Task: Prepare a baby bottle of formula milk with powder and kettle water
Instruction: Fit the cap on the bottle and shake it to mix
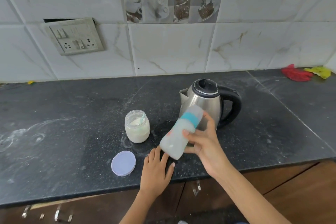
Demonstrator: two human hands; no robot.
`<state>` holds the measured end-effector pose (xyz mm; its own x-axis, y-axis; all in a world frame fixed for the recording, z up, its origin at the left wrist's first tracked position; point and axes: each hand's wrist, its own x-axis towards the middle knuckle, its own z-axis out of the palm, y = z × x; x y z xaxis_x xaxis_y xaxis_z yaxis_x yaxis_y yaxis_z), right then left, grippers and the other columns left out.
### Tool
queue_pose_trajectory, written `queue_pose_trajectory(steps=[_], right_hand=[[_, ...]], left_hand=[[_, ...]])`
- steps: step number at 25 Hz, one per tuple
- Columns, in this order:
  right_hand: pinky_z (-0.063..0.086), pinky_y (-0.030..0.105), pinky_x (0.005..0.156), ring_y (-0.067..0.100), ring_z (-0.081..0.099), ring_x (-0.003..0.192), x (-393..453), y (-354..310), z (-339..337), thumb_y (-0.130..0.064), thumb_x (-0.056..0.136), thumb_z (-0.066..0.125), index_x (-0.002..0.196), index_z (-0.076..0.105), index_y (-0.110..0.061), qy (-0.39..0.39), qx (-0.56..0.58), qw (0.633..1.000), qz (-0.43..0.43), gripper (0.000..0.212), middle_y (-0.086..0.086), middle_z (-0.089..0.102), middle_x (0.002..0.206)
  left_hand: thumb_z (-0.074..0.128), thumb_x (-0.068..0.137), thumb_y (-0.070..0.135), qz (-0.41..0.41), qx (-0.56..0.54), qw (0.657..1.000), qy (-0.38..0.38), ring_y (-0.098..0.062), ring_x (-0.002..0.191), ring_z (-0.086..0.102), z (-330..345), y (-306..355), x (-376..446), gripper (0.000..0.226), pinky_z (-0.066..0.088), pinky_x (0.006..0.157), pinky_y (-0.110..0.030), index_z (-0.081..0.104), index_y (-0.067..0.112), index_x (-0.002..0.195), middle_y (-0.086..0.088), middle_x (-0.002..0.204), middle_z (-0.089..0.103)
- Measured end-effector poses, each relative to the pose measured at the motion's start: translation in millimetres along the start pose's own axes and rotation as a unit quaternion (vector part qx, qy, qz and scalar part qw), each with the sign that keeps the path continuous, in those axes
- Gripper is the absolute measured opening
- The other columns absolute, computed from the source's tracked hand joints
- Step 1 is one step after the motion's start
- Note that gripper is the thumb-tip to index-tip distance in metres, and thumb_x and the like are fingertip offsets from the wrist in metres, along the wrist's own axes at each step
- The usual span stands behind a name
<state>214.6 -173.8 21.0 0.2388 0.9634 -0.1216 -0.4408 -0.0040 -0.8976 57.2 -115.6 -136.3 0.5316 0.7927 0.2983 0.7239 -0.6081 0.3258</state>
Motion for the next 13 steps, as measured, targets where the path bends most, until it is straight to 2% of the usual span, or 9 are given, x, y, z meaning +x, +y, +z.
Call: queue_pose_trajectory(steps=[2,5,6,9,13], right_hand=[[0.061,0.049,0.070,0.034,0.070,0.104,-3.2,1.2,3.9,-0.010,0.063,0.088,0.134,0.035,-0.043,-0.027,-0.032,0.999,0.019,0.094,0.013,0.072,0.112],[0.060,0.051,0.070,0.034,0.069,0.105,2.2,0.2,2.5,-0.009,0.067,0.083,0.136,0.035,-0.037,0.045,0.060,0.997,-0.021,0.088,0.013,0.067,0.118],[0.060,0.050,0.070,0.033,0.069,0.105,0.7,0.4,4.5,-0.010,0.067,0.083,0.134,0.036,-0.039,0.042,0.061,0.997,-0.013,0.087,0.011,0.068,0.117],[0.061,0.045,0.067,0.031,0.071,0.102,-9.7,4.0,12.3,-0.014,0.062,0.088,0.126,0.040,-0.048,-0.043,-0.027,0.998,0.028,0.087,0.008,0.072,0.112],[0.060,0.048,0.068,0.035,0.070,0.103,1.7,-14.3,2.2,-0.011,0.068,0.080,0.134,0.037,-0.035,0.080,0.085,0.992,-0.038,0.083,0.012,0.063,0.125]], left_hand=[[0.051,0.092,0.039,0.008,-0.018,1.000,0.004,-0.031,0.120,0.050,2.5,-1.1,-1.4,0.047,0.047,0.093,-0.041,0.047,0.016,0.133,-0.009,0.135,0.051],[0.043,0.094,0.046,-0.005,0.009,1.000,-0.010,-0.030,0.118,0.052,-3.2,-2.3,-0.8,0.039,0.048,0.088,-0.040,0.050,0.024,0.125,-0.007,0.133,0.052],[0.044,0.093,0.046,-0.008,0.004,1.000,-0.007,-0.030,0.117,0.052,-2.3,-1.1,-0.6,0.040,0.047,0.089,-0.039,0.051,0.023,0.126,-0.007,0.131,0.053],[0.052,0.089,0.041,-0.002,-0.025,1.000,0.013,-0.028,0.117,0.049,3.1,-0.9,-3.2,0.050,0.040,0.095,-0.038,0.048,0.014,0.131,-0.011,0.128,0.054],[0.039,0.095,0.048,-0.013,0.008,1.000,-0.021,-0.029,0.119,0.050,-2.8,-1.6,-0.6,0.038,0.046,0.090,-0.041,0.051,0.026,0.123,-0.006,0.134,0.050]])
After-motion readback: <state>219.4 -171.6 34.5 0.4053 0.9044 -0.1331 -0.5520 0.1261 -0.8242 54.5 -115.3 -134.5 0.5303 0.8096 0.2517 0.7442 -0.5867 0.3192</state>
